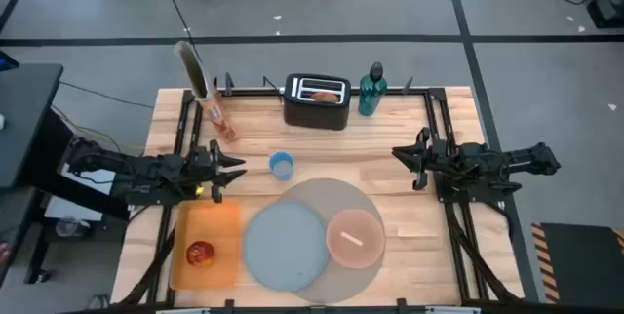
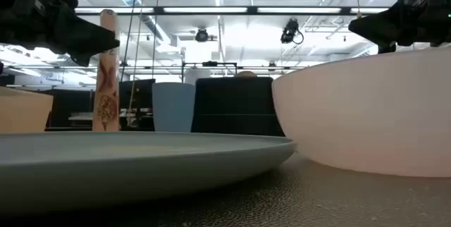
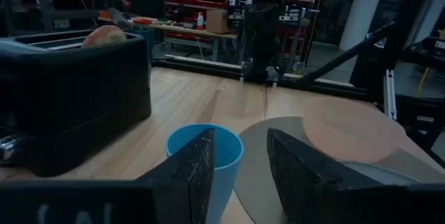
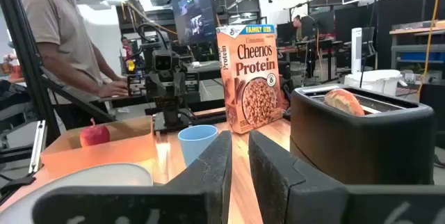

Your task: Arrange a breakfast setting

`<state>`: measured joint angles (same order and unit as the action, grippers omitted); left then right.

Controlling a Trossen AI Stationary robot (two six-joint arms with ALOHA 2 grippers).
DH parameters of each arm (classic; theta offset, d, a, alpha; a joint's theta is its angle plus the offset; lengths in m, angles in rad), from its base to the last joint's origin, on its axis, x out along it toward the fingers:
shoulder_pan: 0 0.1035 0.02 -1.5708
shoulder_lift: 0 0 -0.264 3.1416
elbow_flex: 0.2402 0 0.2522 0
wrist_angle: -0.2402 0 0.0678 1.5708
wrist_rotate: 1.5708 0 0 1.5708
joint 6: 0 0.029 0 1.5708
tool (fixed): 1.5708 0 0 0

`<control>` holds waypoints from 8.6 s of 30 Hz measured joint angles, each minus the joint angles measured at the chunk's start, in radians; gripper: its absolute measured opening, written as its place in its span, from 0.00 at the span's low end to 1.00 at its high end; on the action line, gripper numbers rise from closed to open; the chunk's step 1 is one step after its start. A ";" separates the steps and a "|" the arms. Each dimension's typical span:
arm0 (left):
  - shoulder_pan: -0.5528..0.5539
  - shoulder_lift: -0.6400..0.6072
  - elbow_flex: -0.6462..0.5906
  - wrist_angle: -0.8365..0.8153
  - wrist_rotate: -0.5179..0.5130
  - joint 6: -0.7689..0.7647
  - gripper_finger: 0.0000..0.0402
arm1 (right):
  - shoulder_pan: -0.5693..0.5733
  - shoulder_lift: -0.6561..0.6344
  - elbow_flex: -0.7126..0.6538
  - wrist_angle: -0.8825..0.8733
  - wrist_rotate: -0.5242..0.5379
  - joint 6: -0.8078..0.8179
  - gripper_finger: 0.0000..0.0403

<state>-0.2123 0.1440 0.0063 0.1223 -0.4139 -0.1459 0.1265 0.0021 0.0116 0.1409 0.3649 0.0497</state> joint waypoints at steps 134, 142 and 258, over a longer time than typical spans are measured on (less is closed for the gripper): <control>0.002 0.000 0.000 0.291 -0.623 -0.560 0.35 | 0.000 0.000 0.000 0.000 0.000 0.000 0.14; 0.002 0.000 0.000 0.372 -0.666 -0.625 0.35 | -0.011 0.002 0.000 0.050 0.056 -0.046 0.14; 0.028 0.833 0.553 -1.185 -0.715 -1.537 0.75 | -0.602 1.125 0.892 0.198 -0.474 0.317 0.20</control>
<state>-0.1843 0.9774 0.5591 -1.0629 -1.1287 -1.6832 -0.4759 1.1267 0.9031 0.3389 -0.1089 0.3672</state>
